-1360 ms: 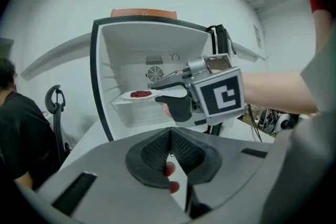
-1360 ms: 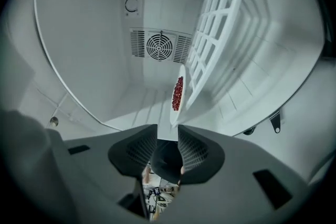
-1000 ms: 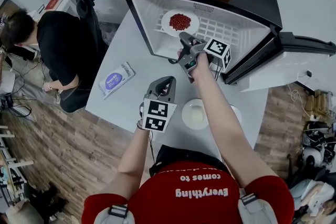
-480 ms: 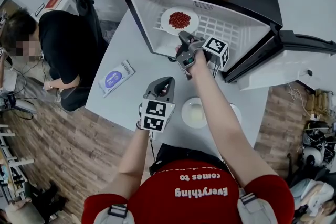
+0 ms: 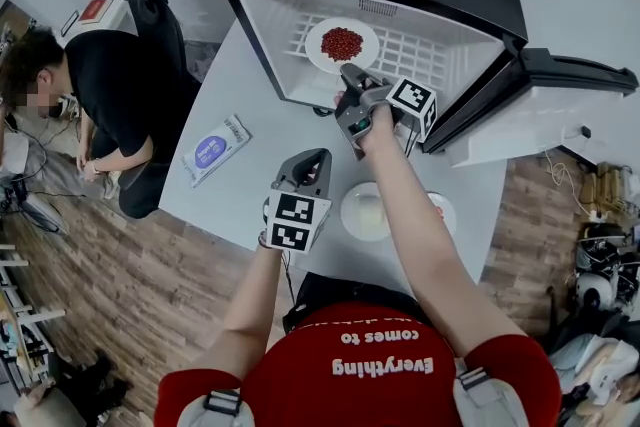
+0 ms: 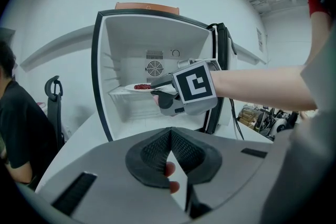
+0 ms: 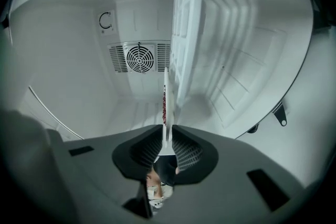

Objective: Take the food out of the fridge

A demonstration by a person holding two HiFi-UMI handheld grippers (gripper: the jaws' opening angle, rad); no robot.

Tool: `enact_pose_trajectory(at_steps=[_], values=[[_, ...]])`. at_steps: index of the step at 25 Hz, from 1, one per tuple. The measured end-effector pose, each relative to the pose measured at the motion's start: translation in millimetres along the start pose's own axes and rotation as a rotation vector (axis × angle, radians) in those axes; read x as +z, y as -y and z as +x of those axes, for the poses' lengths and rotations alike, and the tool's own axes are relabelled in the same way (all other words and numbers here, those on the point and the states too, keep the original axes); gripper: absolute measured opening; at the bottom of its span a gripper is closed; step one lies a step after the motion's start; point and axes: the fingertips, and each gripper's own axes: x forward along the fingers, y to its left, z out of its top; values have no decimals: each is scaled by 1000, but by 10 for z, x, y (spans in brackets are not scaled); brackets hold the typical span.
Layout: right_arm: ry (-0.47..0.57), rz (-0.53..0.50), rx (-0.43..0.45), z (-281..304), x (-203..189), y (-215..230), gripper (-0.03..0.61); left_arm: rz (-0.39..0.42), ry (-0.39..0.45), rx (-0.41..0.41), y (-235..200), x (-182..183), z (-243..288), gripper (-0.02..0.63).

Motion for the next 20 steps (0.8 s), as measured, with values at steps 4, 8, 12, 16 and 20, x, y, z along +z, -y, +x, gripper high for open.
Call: enact_pose_trajectory(at_steps=[4,8,12,16,20], values=[[-1,40,-20,62,27,39,65,5,0,-10,38,10,12,5],[33,55,-28,68,77,62,60,6,0,-11,15,25,18,5],[34,65,-32,56,69,65,26,9,-4,-11,-13,24,29,5],[8,37,-28,12,36,83,23,16,-4,-17,-14,36,41,5],[-14,42,-16,-77,-30,94,23,25,0,-18,-22,63,50,5]])
